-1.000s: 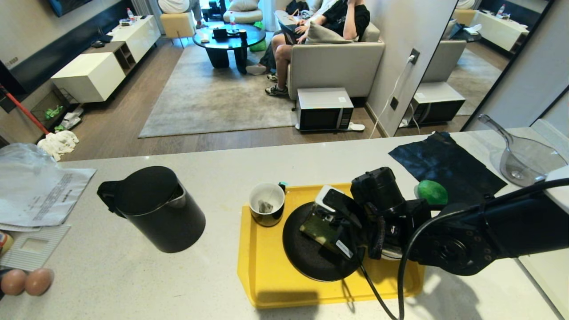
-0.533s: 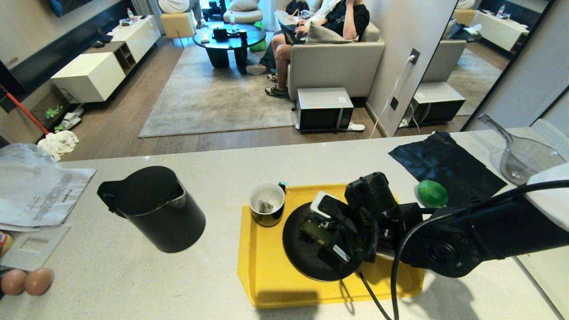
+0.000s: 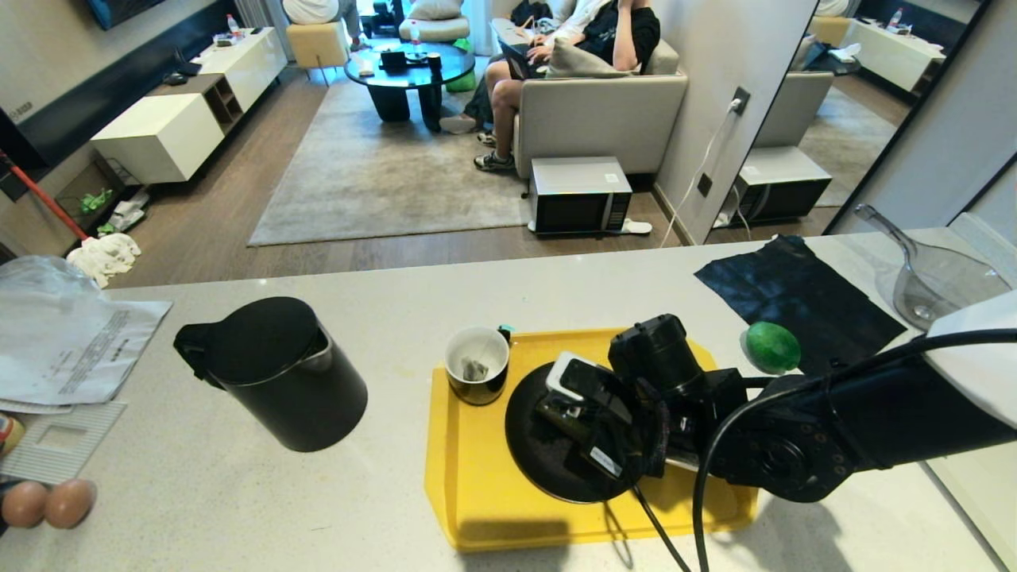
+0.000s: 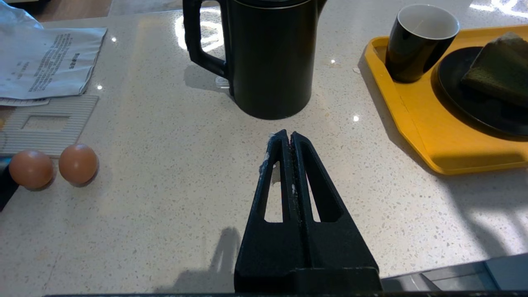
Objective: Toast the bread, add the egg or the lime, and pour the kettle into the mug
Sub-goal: Put the baked bread on a plate
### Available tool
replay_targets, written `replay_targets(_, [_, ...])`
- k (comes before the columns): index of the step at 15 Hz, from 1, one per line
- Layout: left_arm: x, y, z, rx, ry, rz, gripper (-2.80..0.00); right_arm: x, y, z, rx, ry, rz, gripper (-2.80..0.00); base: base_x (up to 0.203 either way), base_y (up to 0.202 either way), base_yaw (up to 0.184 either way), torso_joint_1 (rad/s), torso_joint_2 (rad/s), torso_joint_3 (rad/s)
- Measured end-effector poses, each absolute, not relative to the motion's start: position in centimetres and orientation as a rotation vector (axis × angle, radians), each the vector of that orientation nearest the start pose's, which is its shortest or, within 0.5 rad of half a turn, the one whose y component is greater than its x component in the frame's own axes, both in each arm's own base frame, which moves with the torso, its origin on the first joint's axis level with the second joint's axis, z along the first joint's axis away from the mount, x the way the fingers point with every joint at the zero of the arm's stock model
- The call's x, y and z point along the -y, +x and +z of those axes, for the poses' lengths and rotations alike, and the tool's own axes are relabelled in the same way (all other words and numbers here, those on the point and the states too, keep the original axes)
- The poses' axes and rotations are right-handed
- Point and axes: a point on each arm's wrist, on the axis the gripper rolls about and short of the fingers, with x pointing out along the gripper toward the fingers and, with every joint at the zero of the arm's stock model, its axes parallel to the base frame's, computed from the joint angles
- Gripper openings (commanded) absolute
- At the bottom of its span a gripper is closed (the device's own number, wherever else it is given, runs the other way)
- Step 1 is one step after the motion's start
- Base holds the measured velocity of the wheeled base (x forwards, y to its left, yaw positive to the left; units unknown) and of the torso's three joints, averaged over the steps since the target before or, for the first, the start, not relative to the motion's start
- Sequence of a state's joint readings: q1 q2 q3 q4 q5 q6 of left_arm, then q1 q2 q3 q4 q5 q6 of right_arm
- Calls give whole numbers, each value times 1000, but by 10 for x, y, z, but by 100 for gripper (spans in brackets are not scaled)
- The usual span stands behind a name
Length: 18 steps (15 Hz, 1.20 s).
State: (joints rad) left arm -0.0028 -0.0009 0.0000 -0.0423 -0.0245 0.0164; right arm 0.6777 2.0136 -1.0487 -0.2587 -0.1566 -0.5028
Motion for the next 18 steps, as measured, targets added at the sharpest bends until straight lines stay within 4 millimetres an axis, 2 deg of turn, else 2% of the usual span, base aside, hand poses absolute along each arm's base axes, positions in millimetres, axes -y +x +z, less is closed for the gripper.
replay_targets(3, [0,-23,80,43,17,-27,-280,-228,289,104,-519,-763,661,-280,0,0,0,0,0,0])
replay_targets(4, [0,-23,80,43,17,-27,-280,-228,289,104,-519,-763,661,0,0,0,0,0,0,0])
replay_targets(18, [0,-23,80,43,17,-27,-280,-232,293,105,-459,-748,651,0,0,0,0,0,0,0])
